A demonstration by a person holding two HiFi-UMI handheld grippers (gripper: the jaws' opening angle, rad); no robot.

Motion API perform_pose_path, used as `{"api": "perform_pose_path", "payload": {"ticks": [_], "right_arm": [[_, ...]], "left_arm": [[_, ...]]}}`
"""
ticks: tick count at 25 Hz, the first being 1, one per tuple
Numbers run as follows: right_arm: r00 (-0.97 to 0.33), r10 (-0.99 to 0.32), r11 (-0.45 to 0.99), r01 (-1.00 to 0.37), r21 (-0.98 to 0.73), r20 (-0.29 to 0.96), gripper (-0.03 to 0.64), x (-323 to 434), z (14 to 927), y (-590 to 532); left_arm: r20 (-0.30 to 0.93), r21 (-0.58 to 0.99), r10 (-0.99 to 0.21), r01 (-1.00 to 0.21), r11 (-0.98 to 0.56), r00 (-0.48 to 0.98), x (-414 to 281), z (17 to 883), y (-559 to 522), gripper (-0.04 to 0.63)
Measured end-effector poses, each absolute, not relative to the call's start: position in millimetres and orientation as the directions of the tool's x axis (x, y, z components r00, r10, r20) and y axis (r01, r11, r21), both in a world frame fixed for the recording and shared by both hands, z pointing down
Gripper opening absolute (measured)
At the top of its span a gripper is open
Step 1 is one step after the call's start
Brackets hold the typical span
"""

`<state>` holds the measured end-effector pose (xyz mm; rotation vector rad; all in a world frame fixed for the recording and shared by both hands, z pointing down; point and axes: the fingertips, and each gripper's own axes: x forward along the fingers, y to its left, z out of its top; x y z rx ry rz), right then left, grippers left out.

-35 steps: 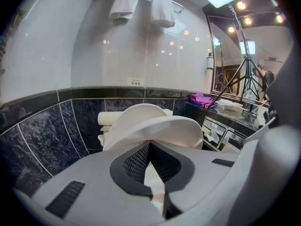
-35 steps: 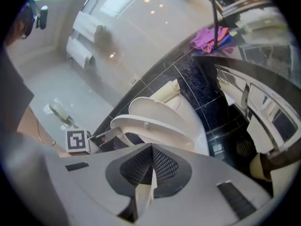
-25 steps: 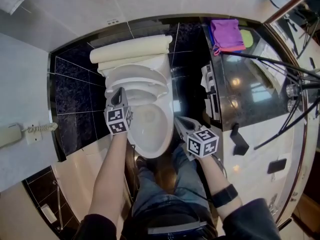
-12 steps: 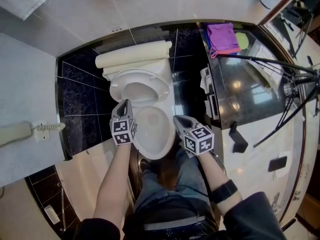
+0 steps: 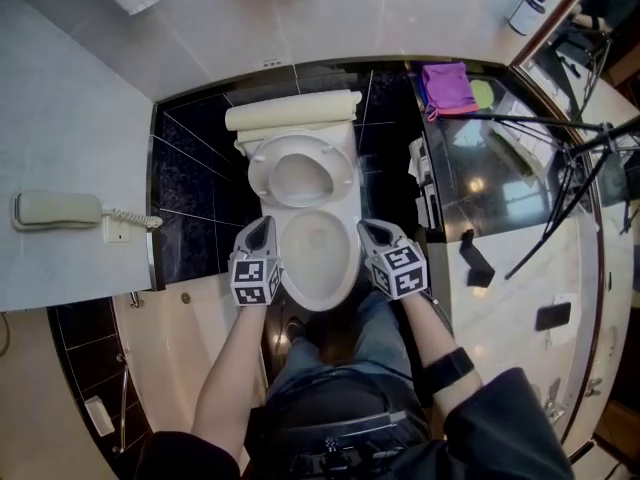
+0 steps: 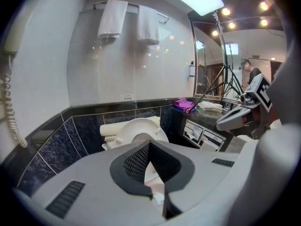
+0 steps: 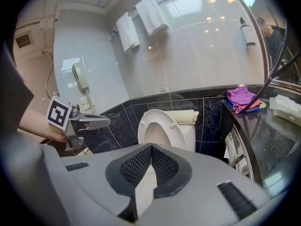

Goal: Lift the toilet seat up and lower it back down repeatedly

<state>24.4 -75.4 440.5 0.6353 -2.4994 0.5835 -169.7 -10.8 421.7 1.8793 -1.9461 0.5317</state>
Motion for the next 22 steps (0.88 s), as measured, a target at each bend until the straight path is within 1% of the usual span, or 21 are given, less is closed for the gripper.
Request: {"api": "perform_pose_path", "payload": {"ticks": [10, 16, 22], "right_arm": [[-0.735, -0.418, 0.801, -0.576, -0.166, 0.533, 0.003, 42, 389, -29], [-0.714, -0.464, 0.783, -0.607, -0.135, 0.524, 0.003, 52, 374, 0], [-0.689, -0.486, 0.769, -0.63, -0.112, 0.538, 0.003, 66, 376, 28]], "left_arm": [[0.452, 0.033, -0.892, -0.999, 0.013, 0.003, -172, 359, 71, 0.0], [0.428, 0.028, -0.904, -0.999, -0.017, 0.028, -171, 340, 110, 0.0], [0.417, 0.063, -0.907, -0.998, -0.025, 0.049, -162, 337, 138, 0.0]]}}
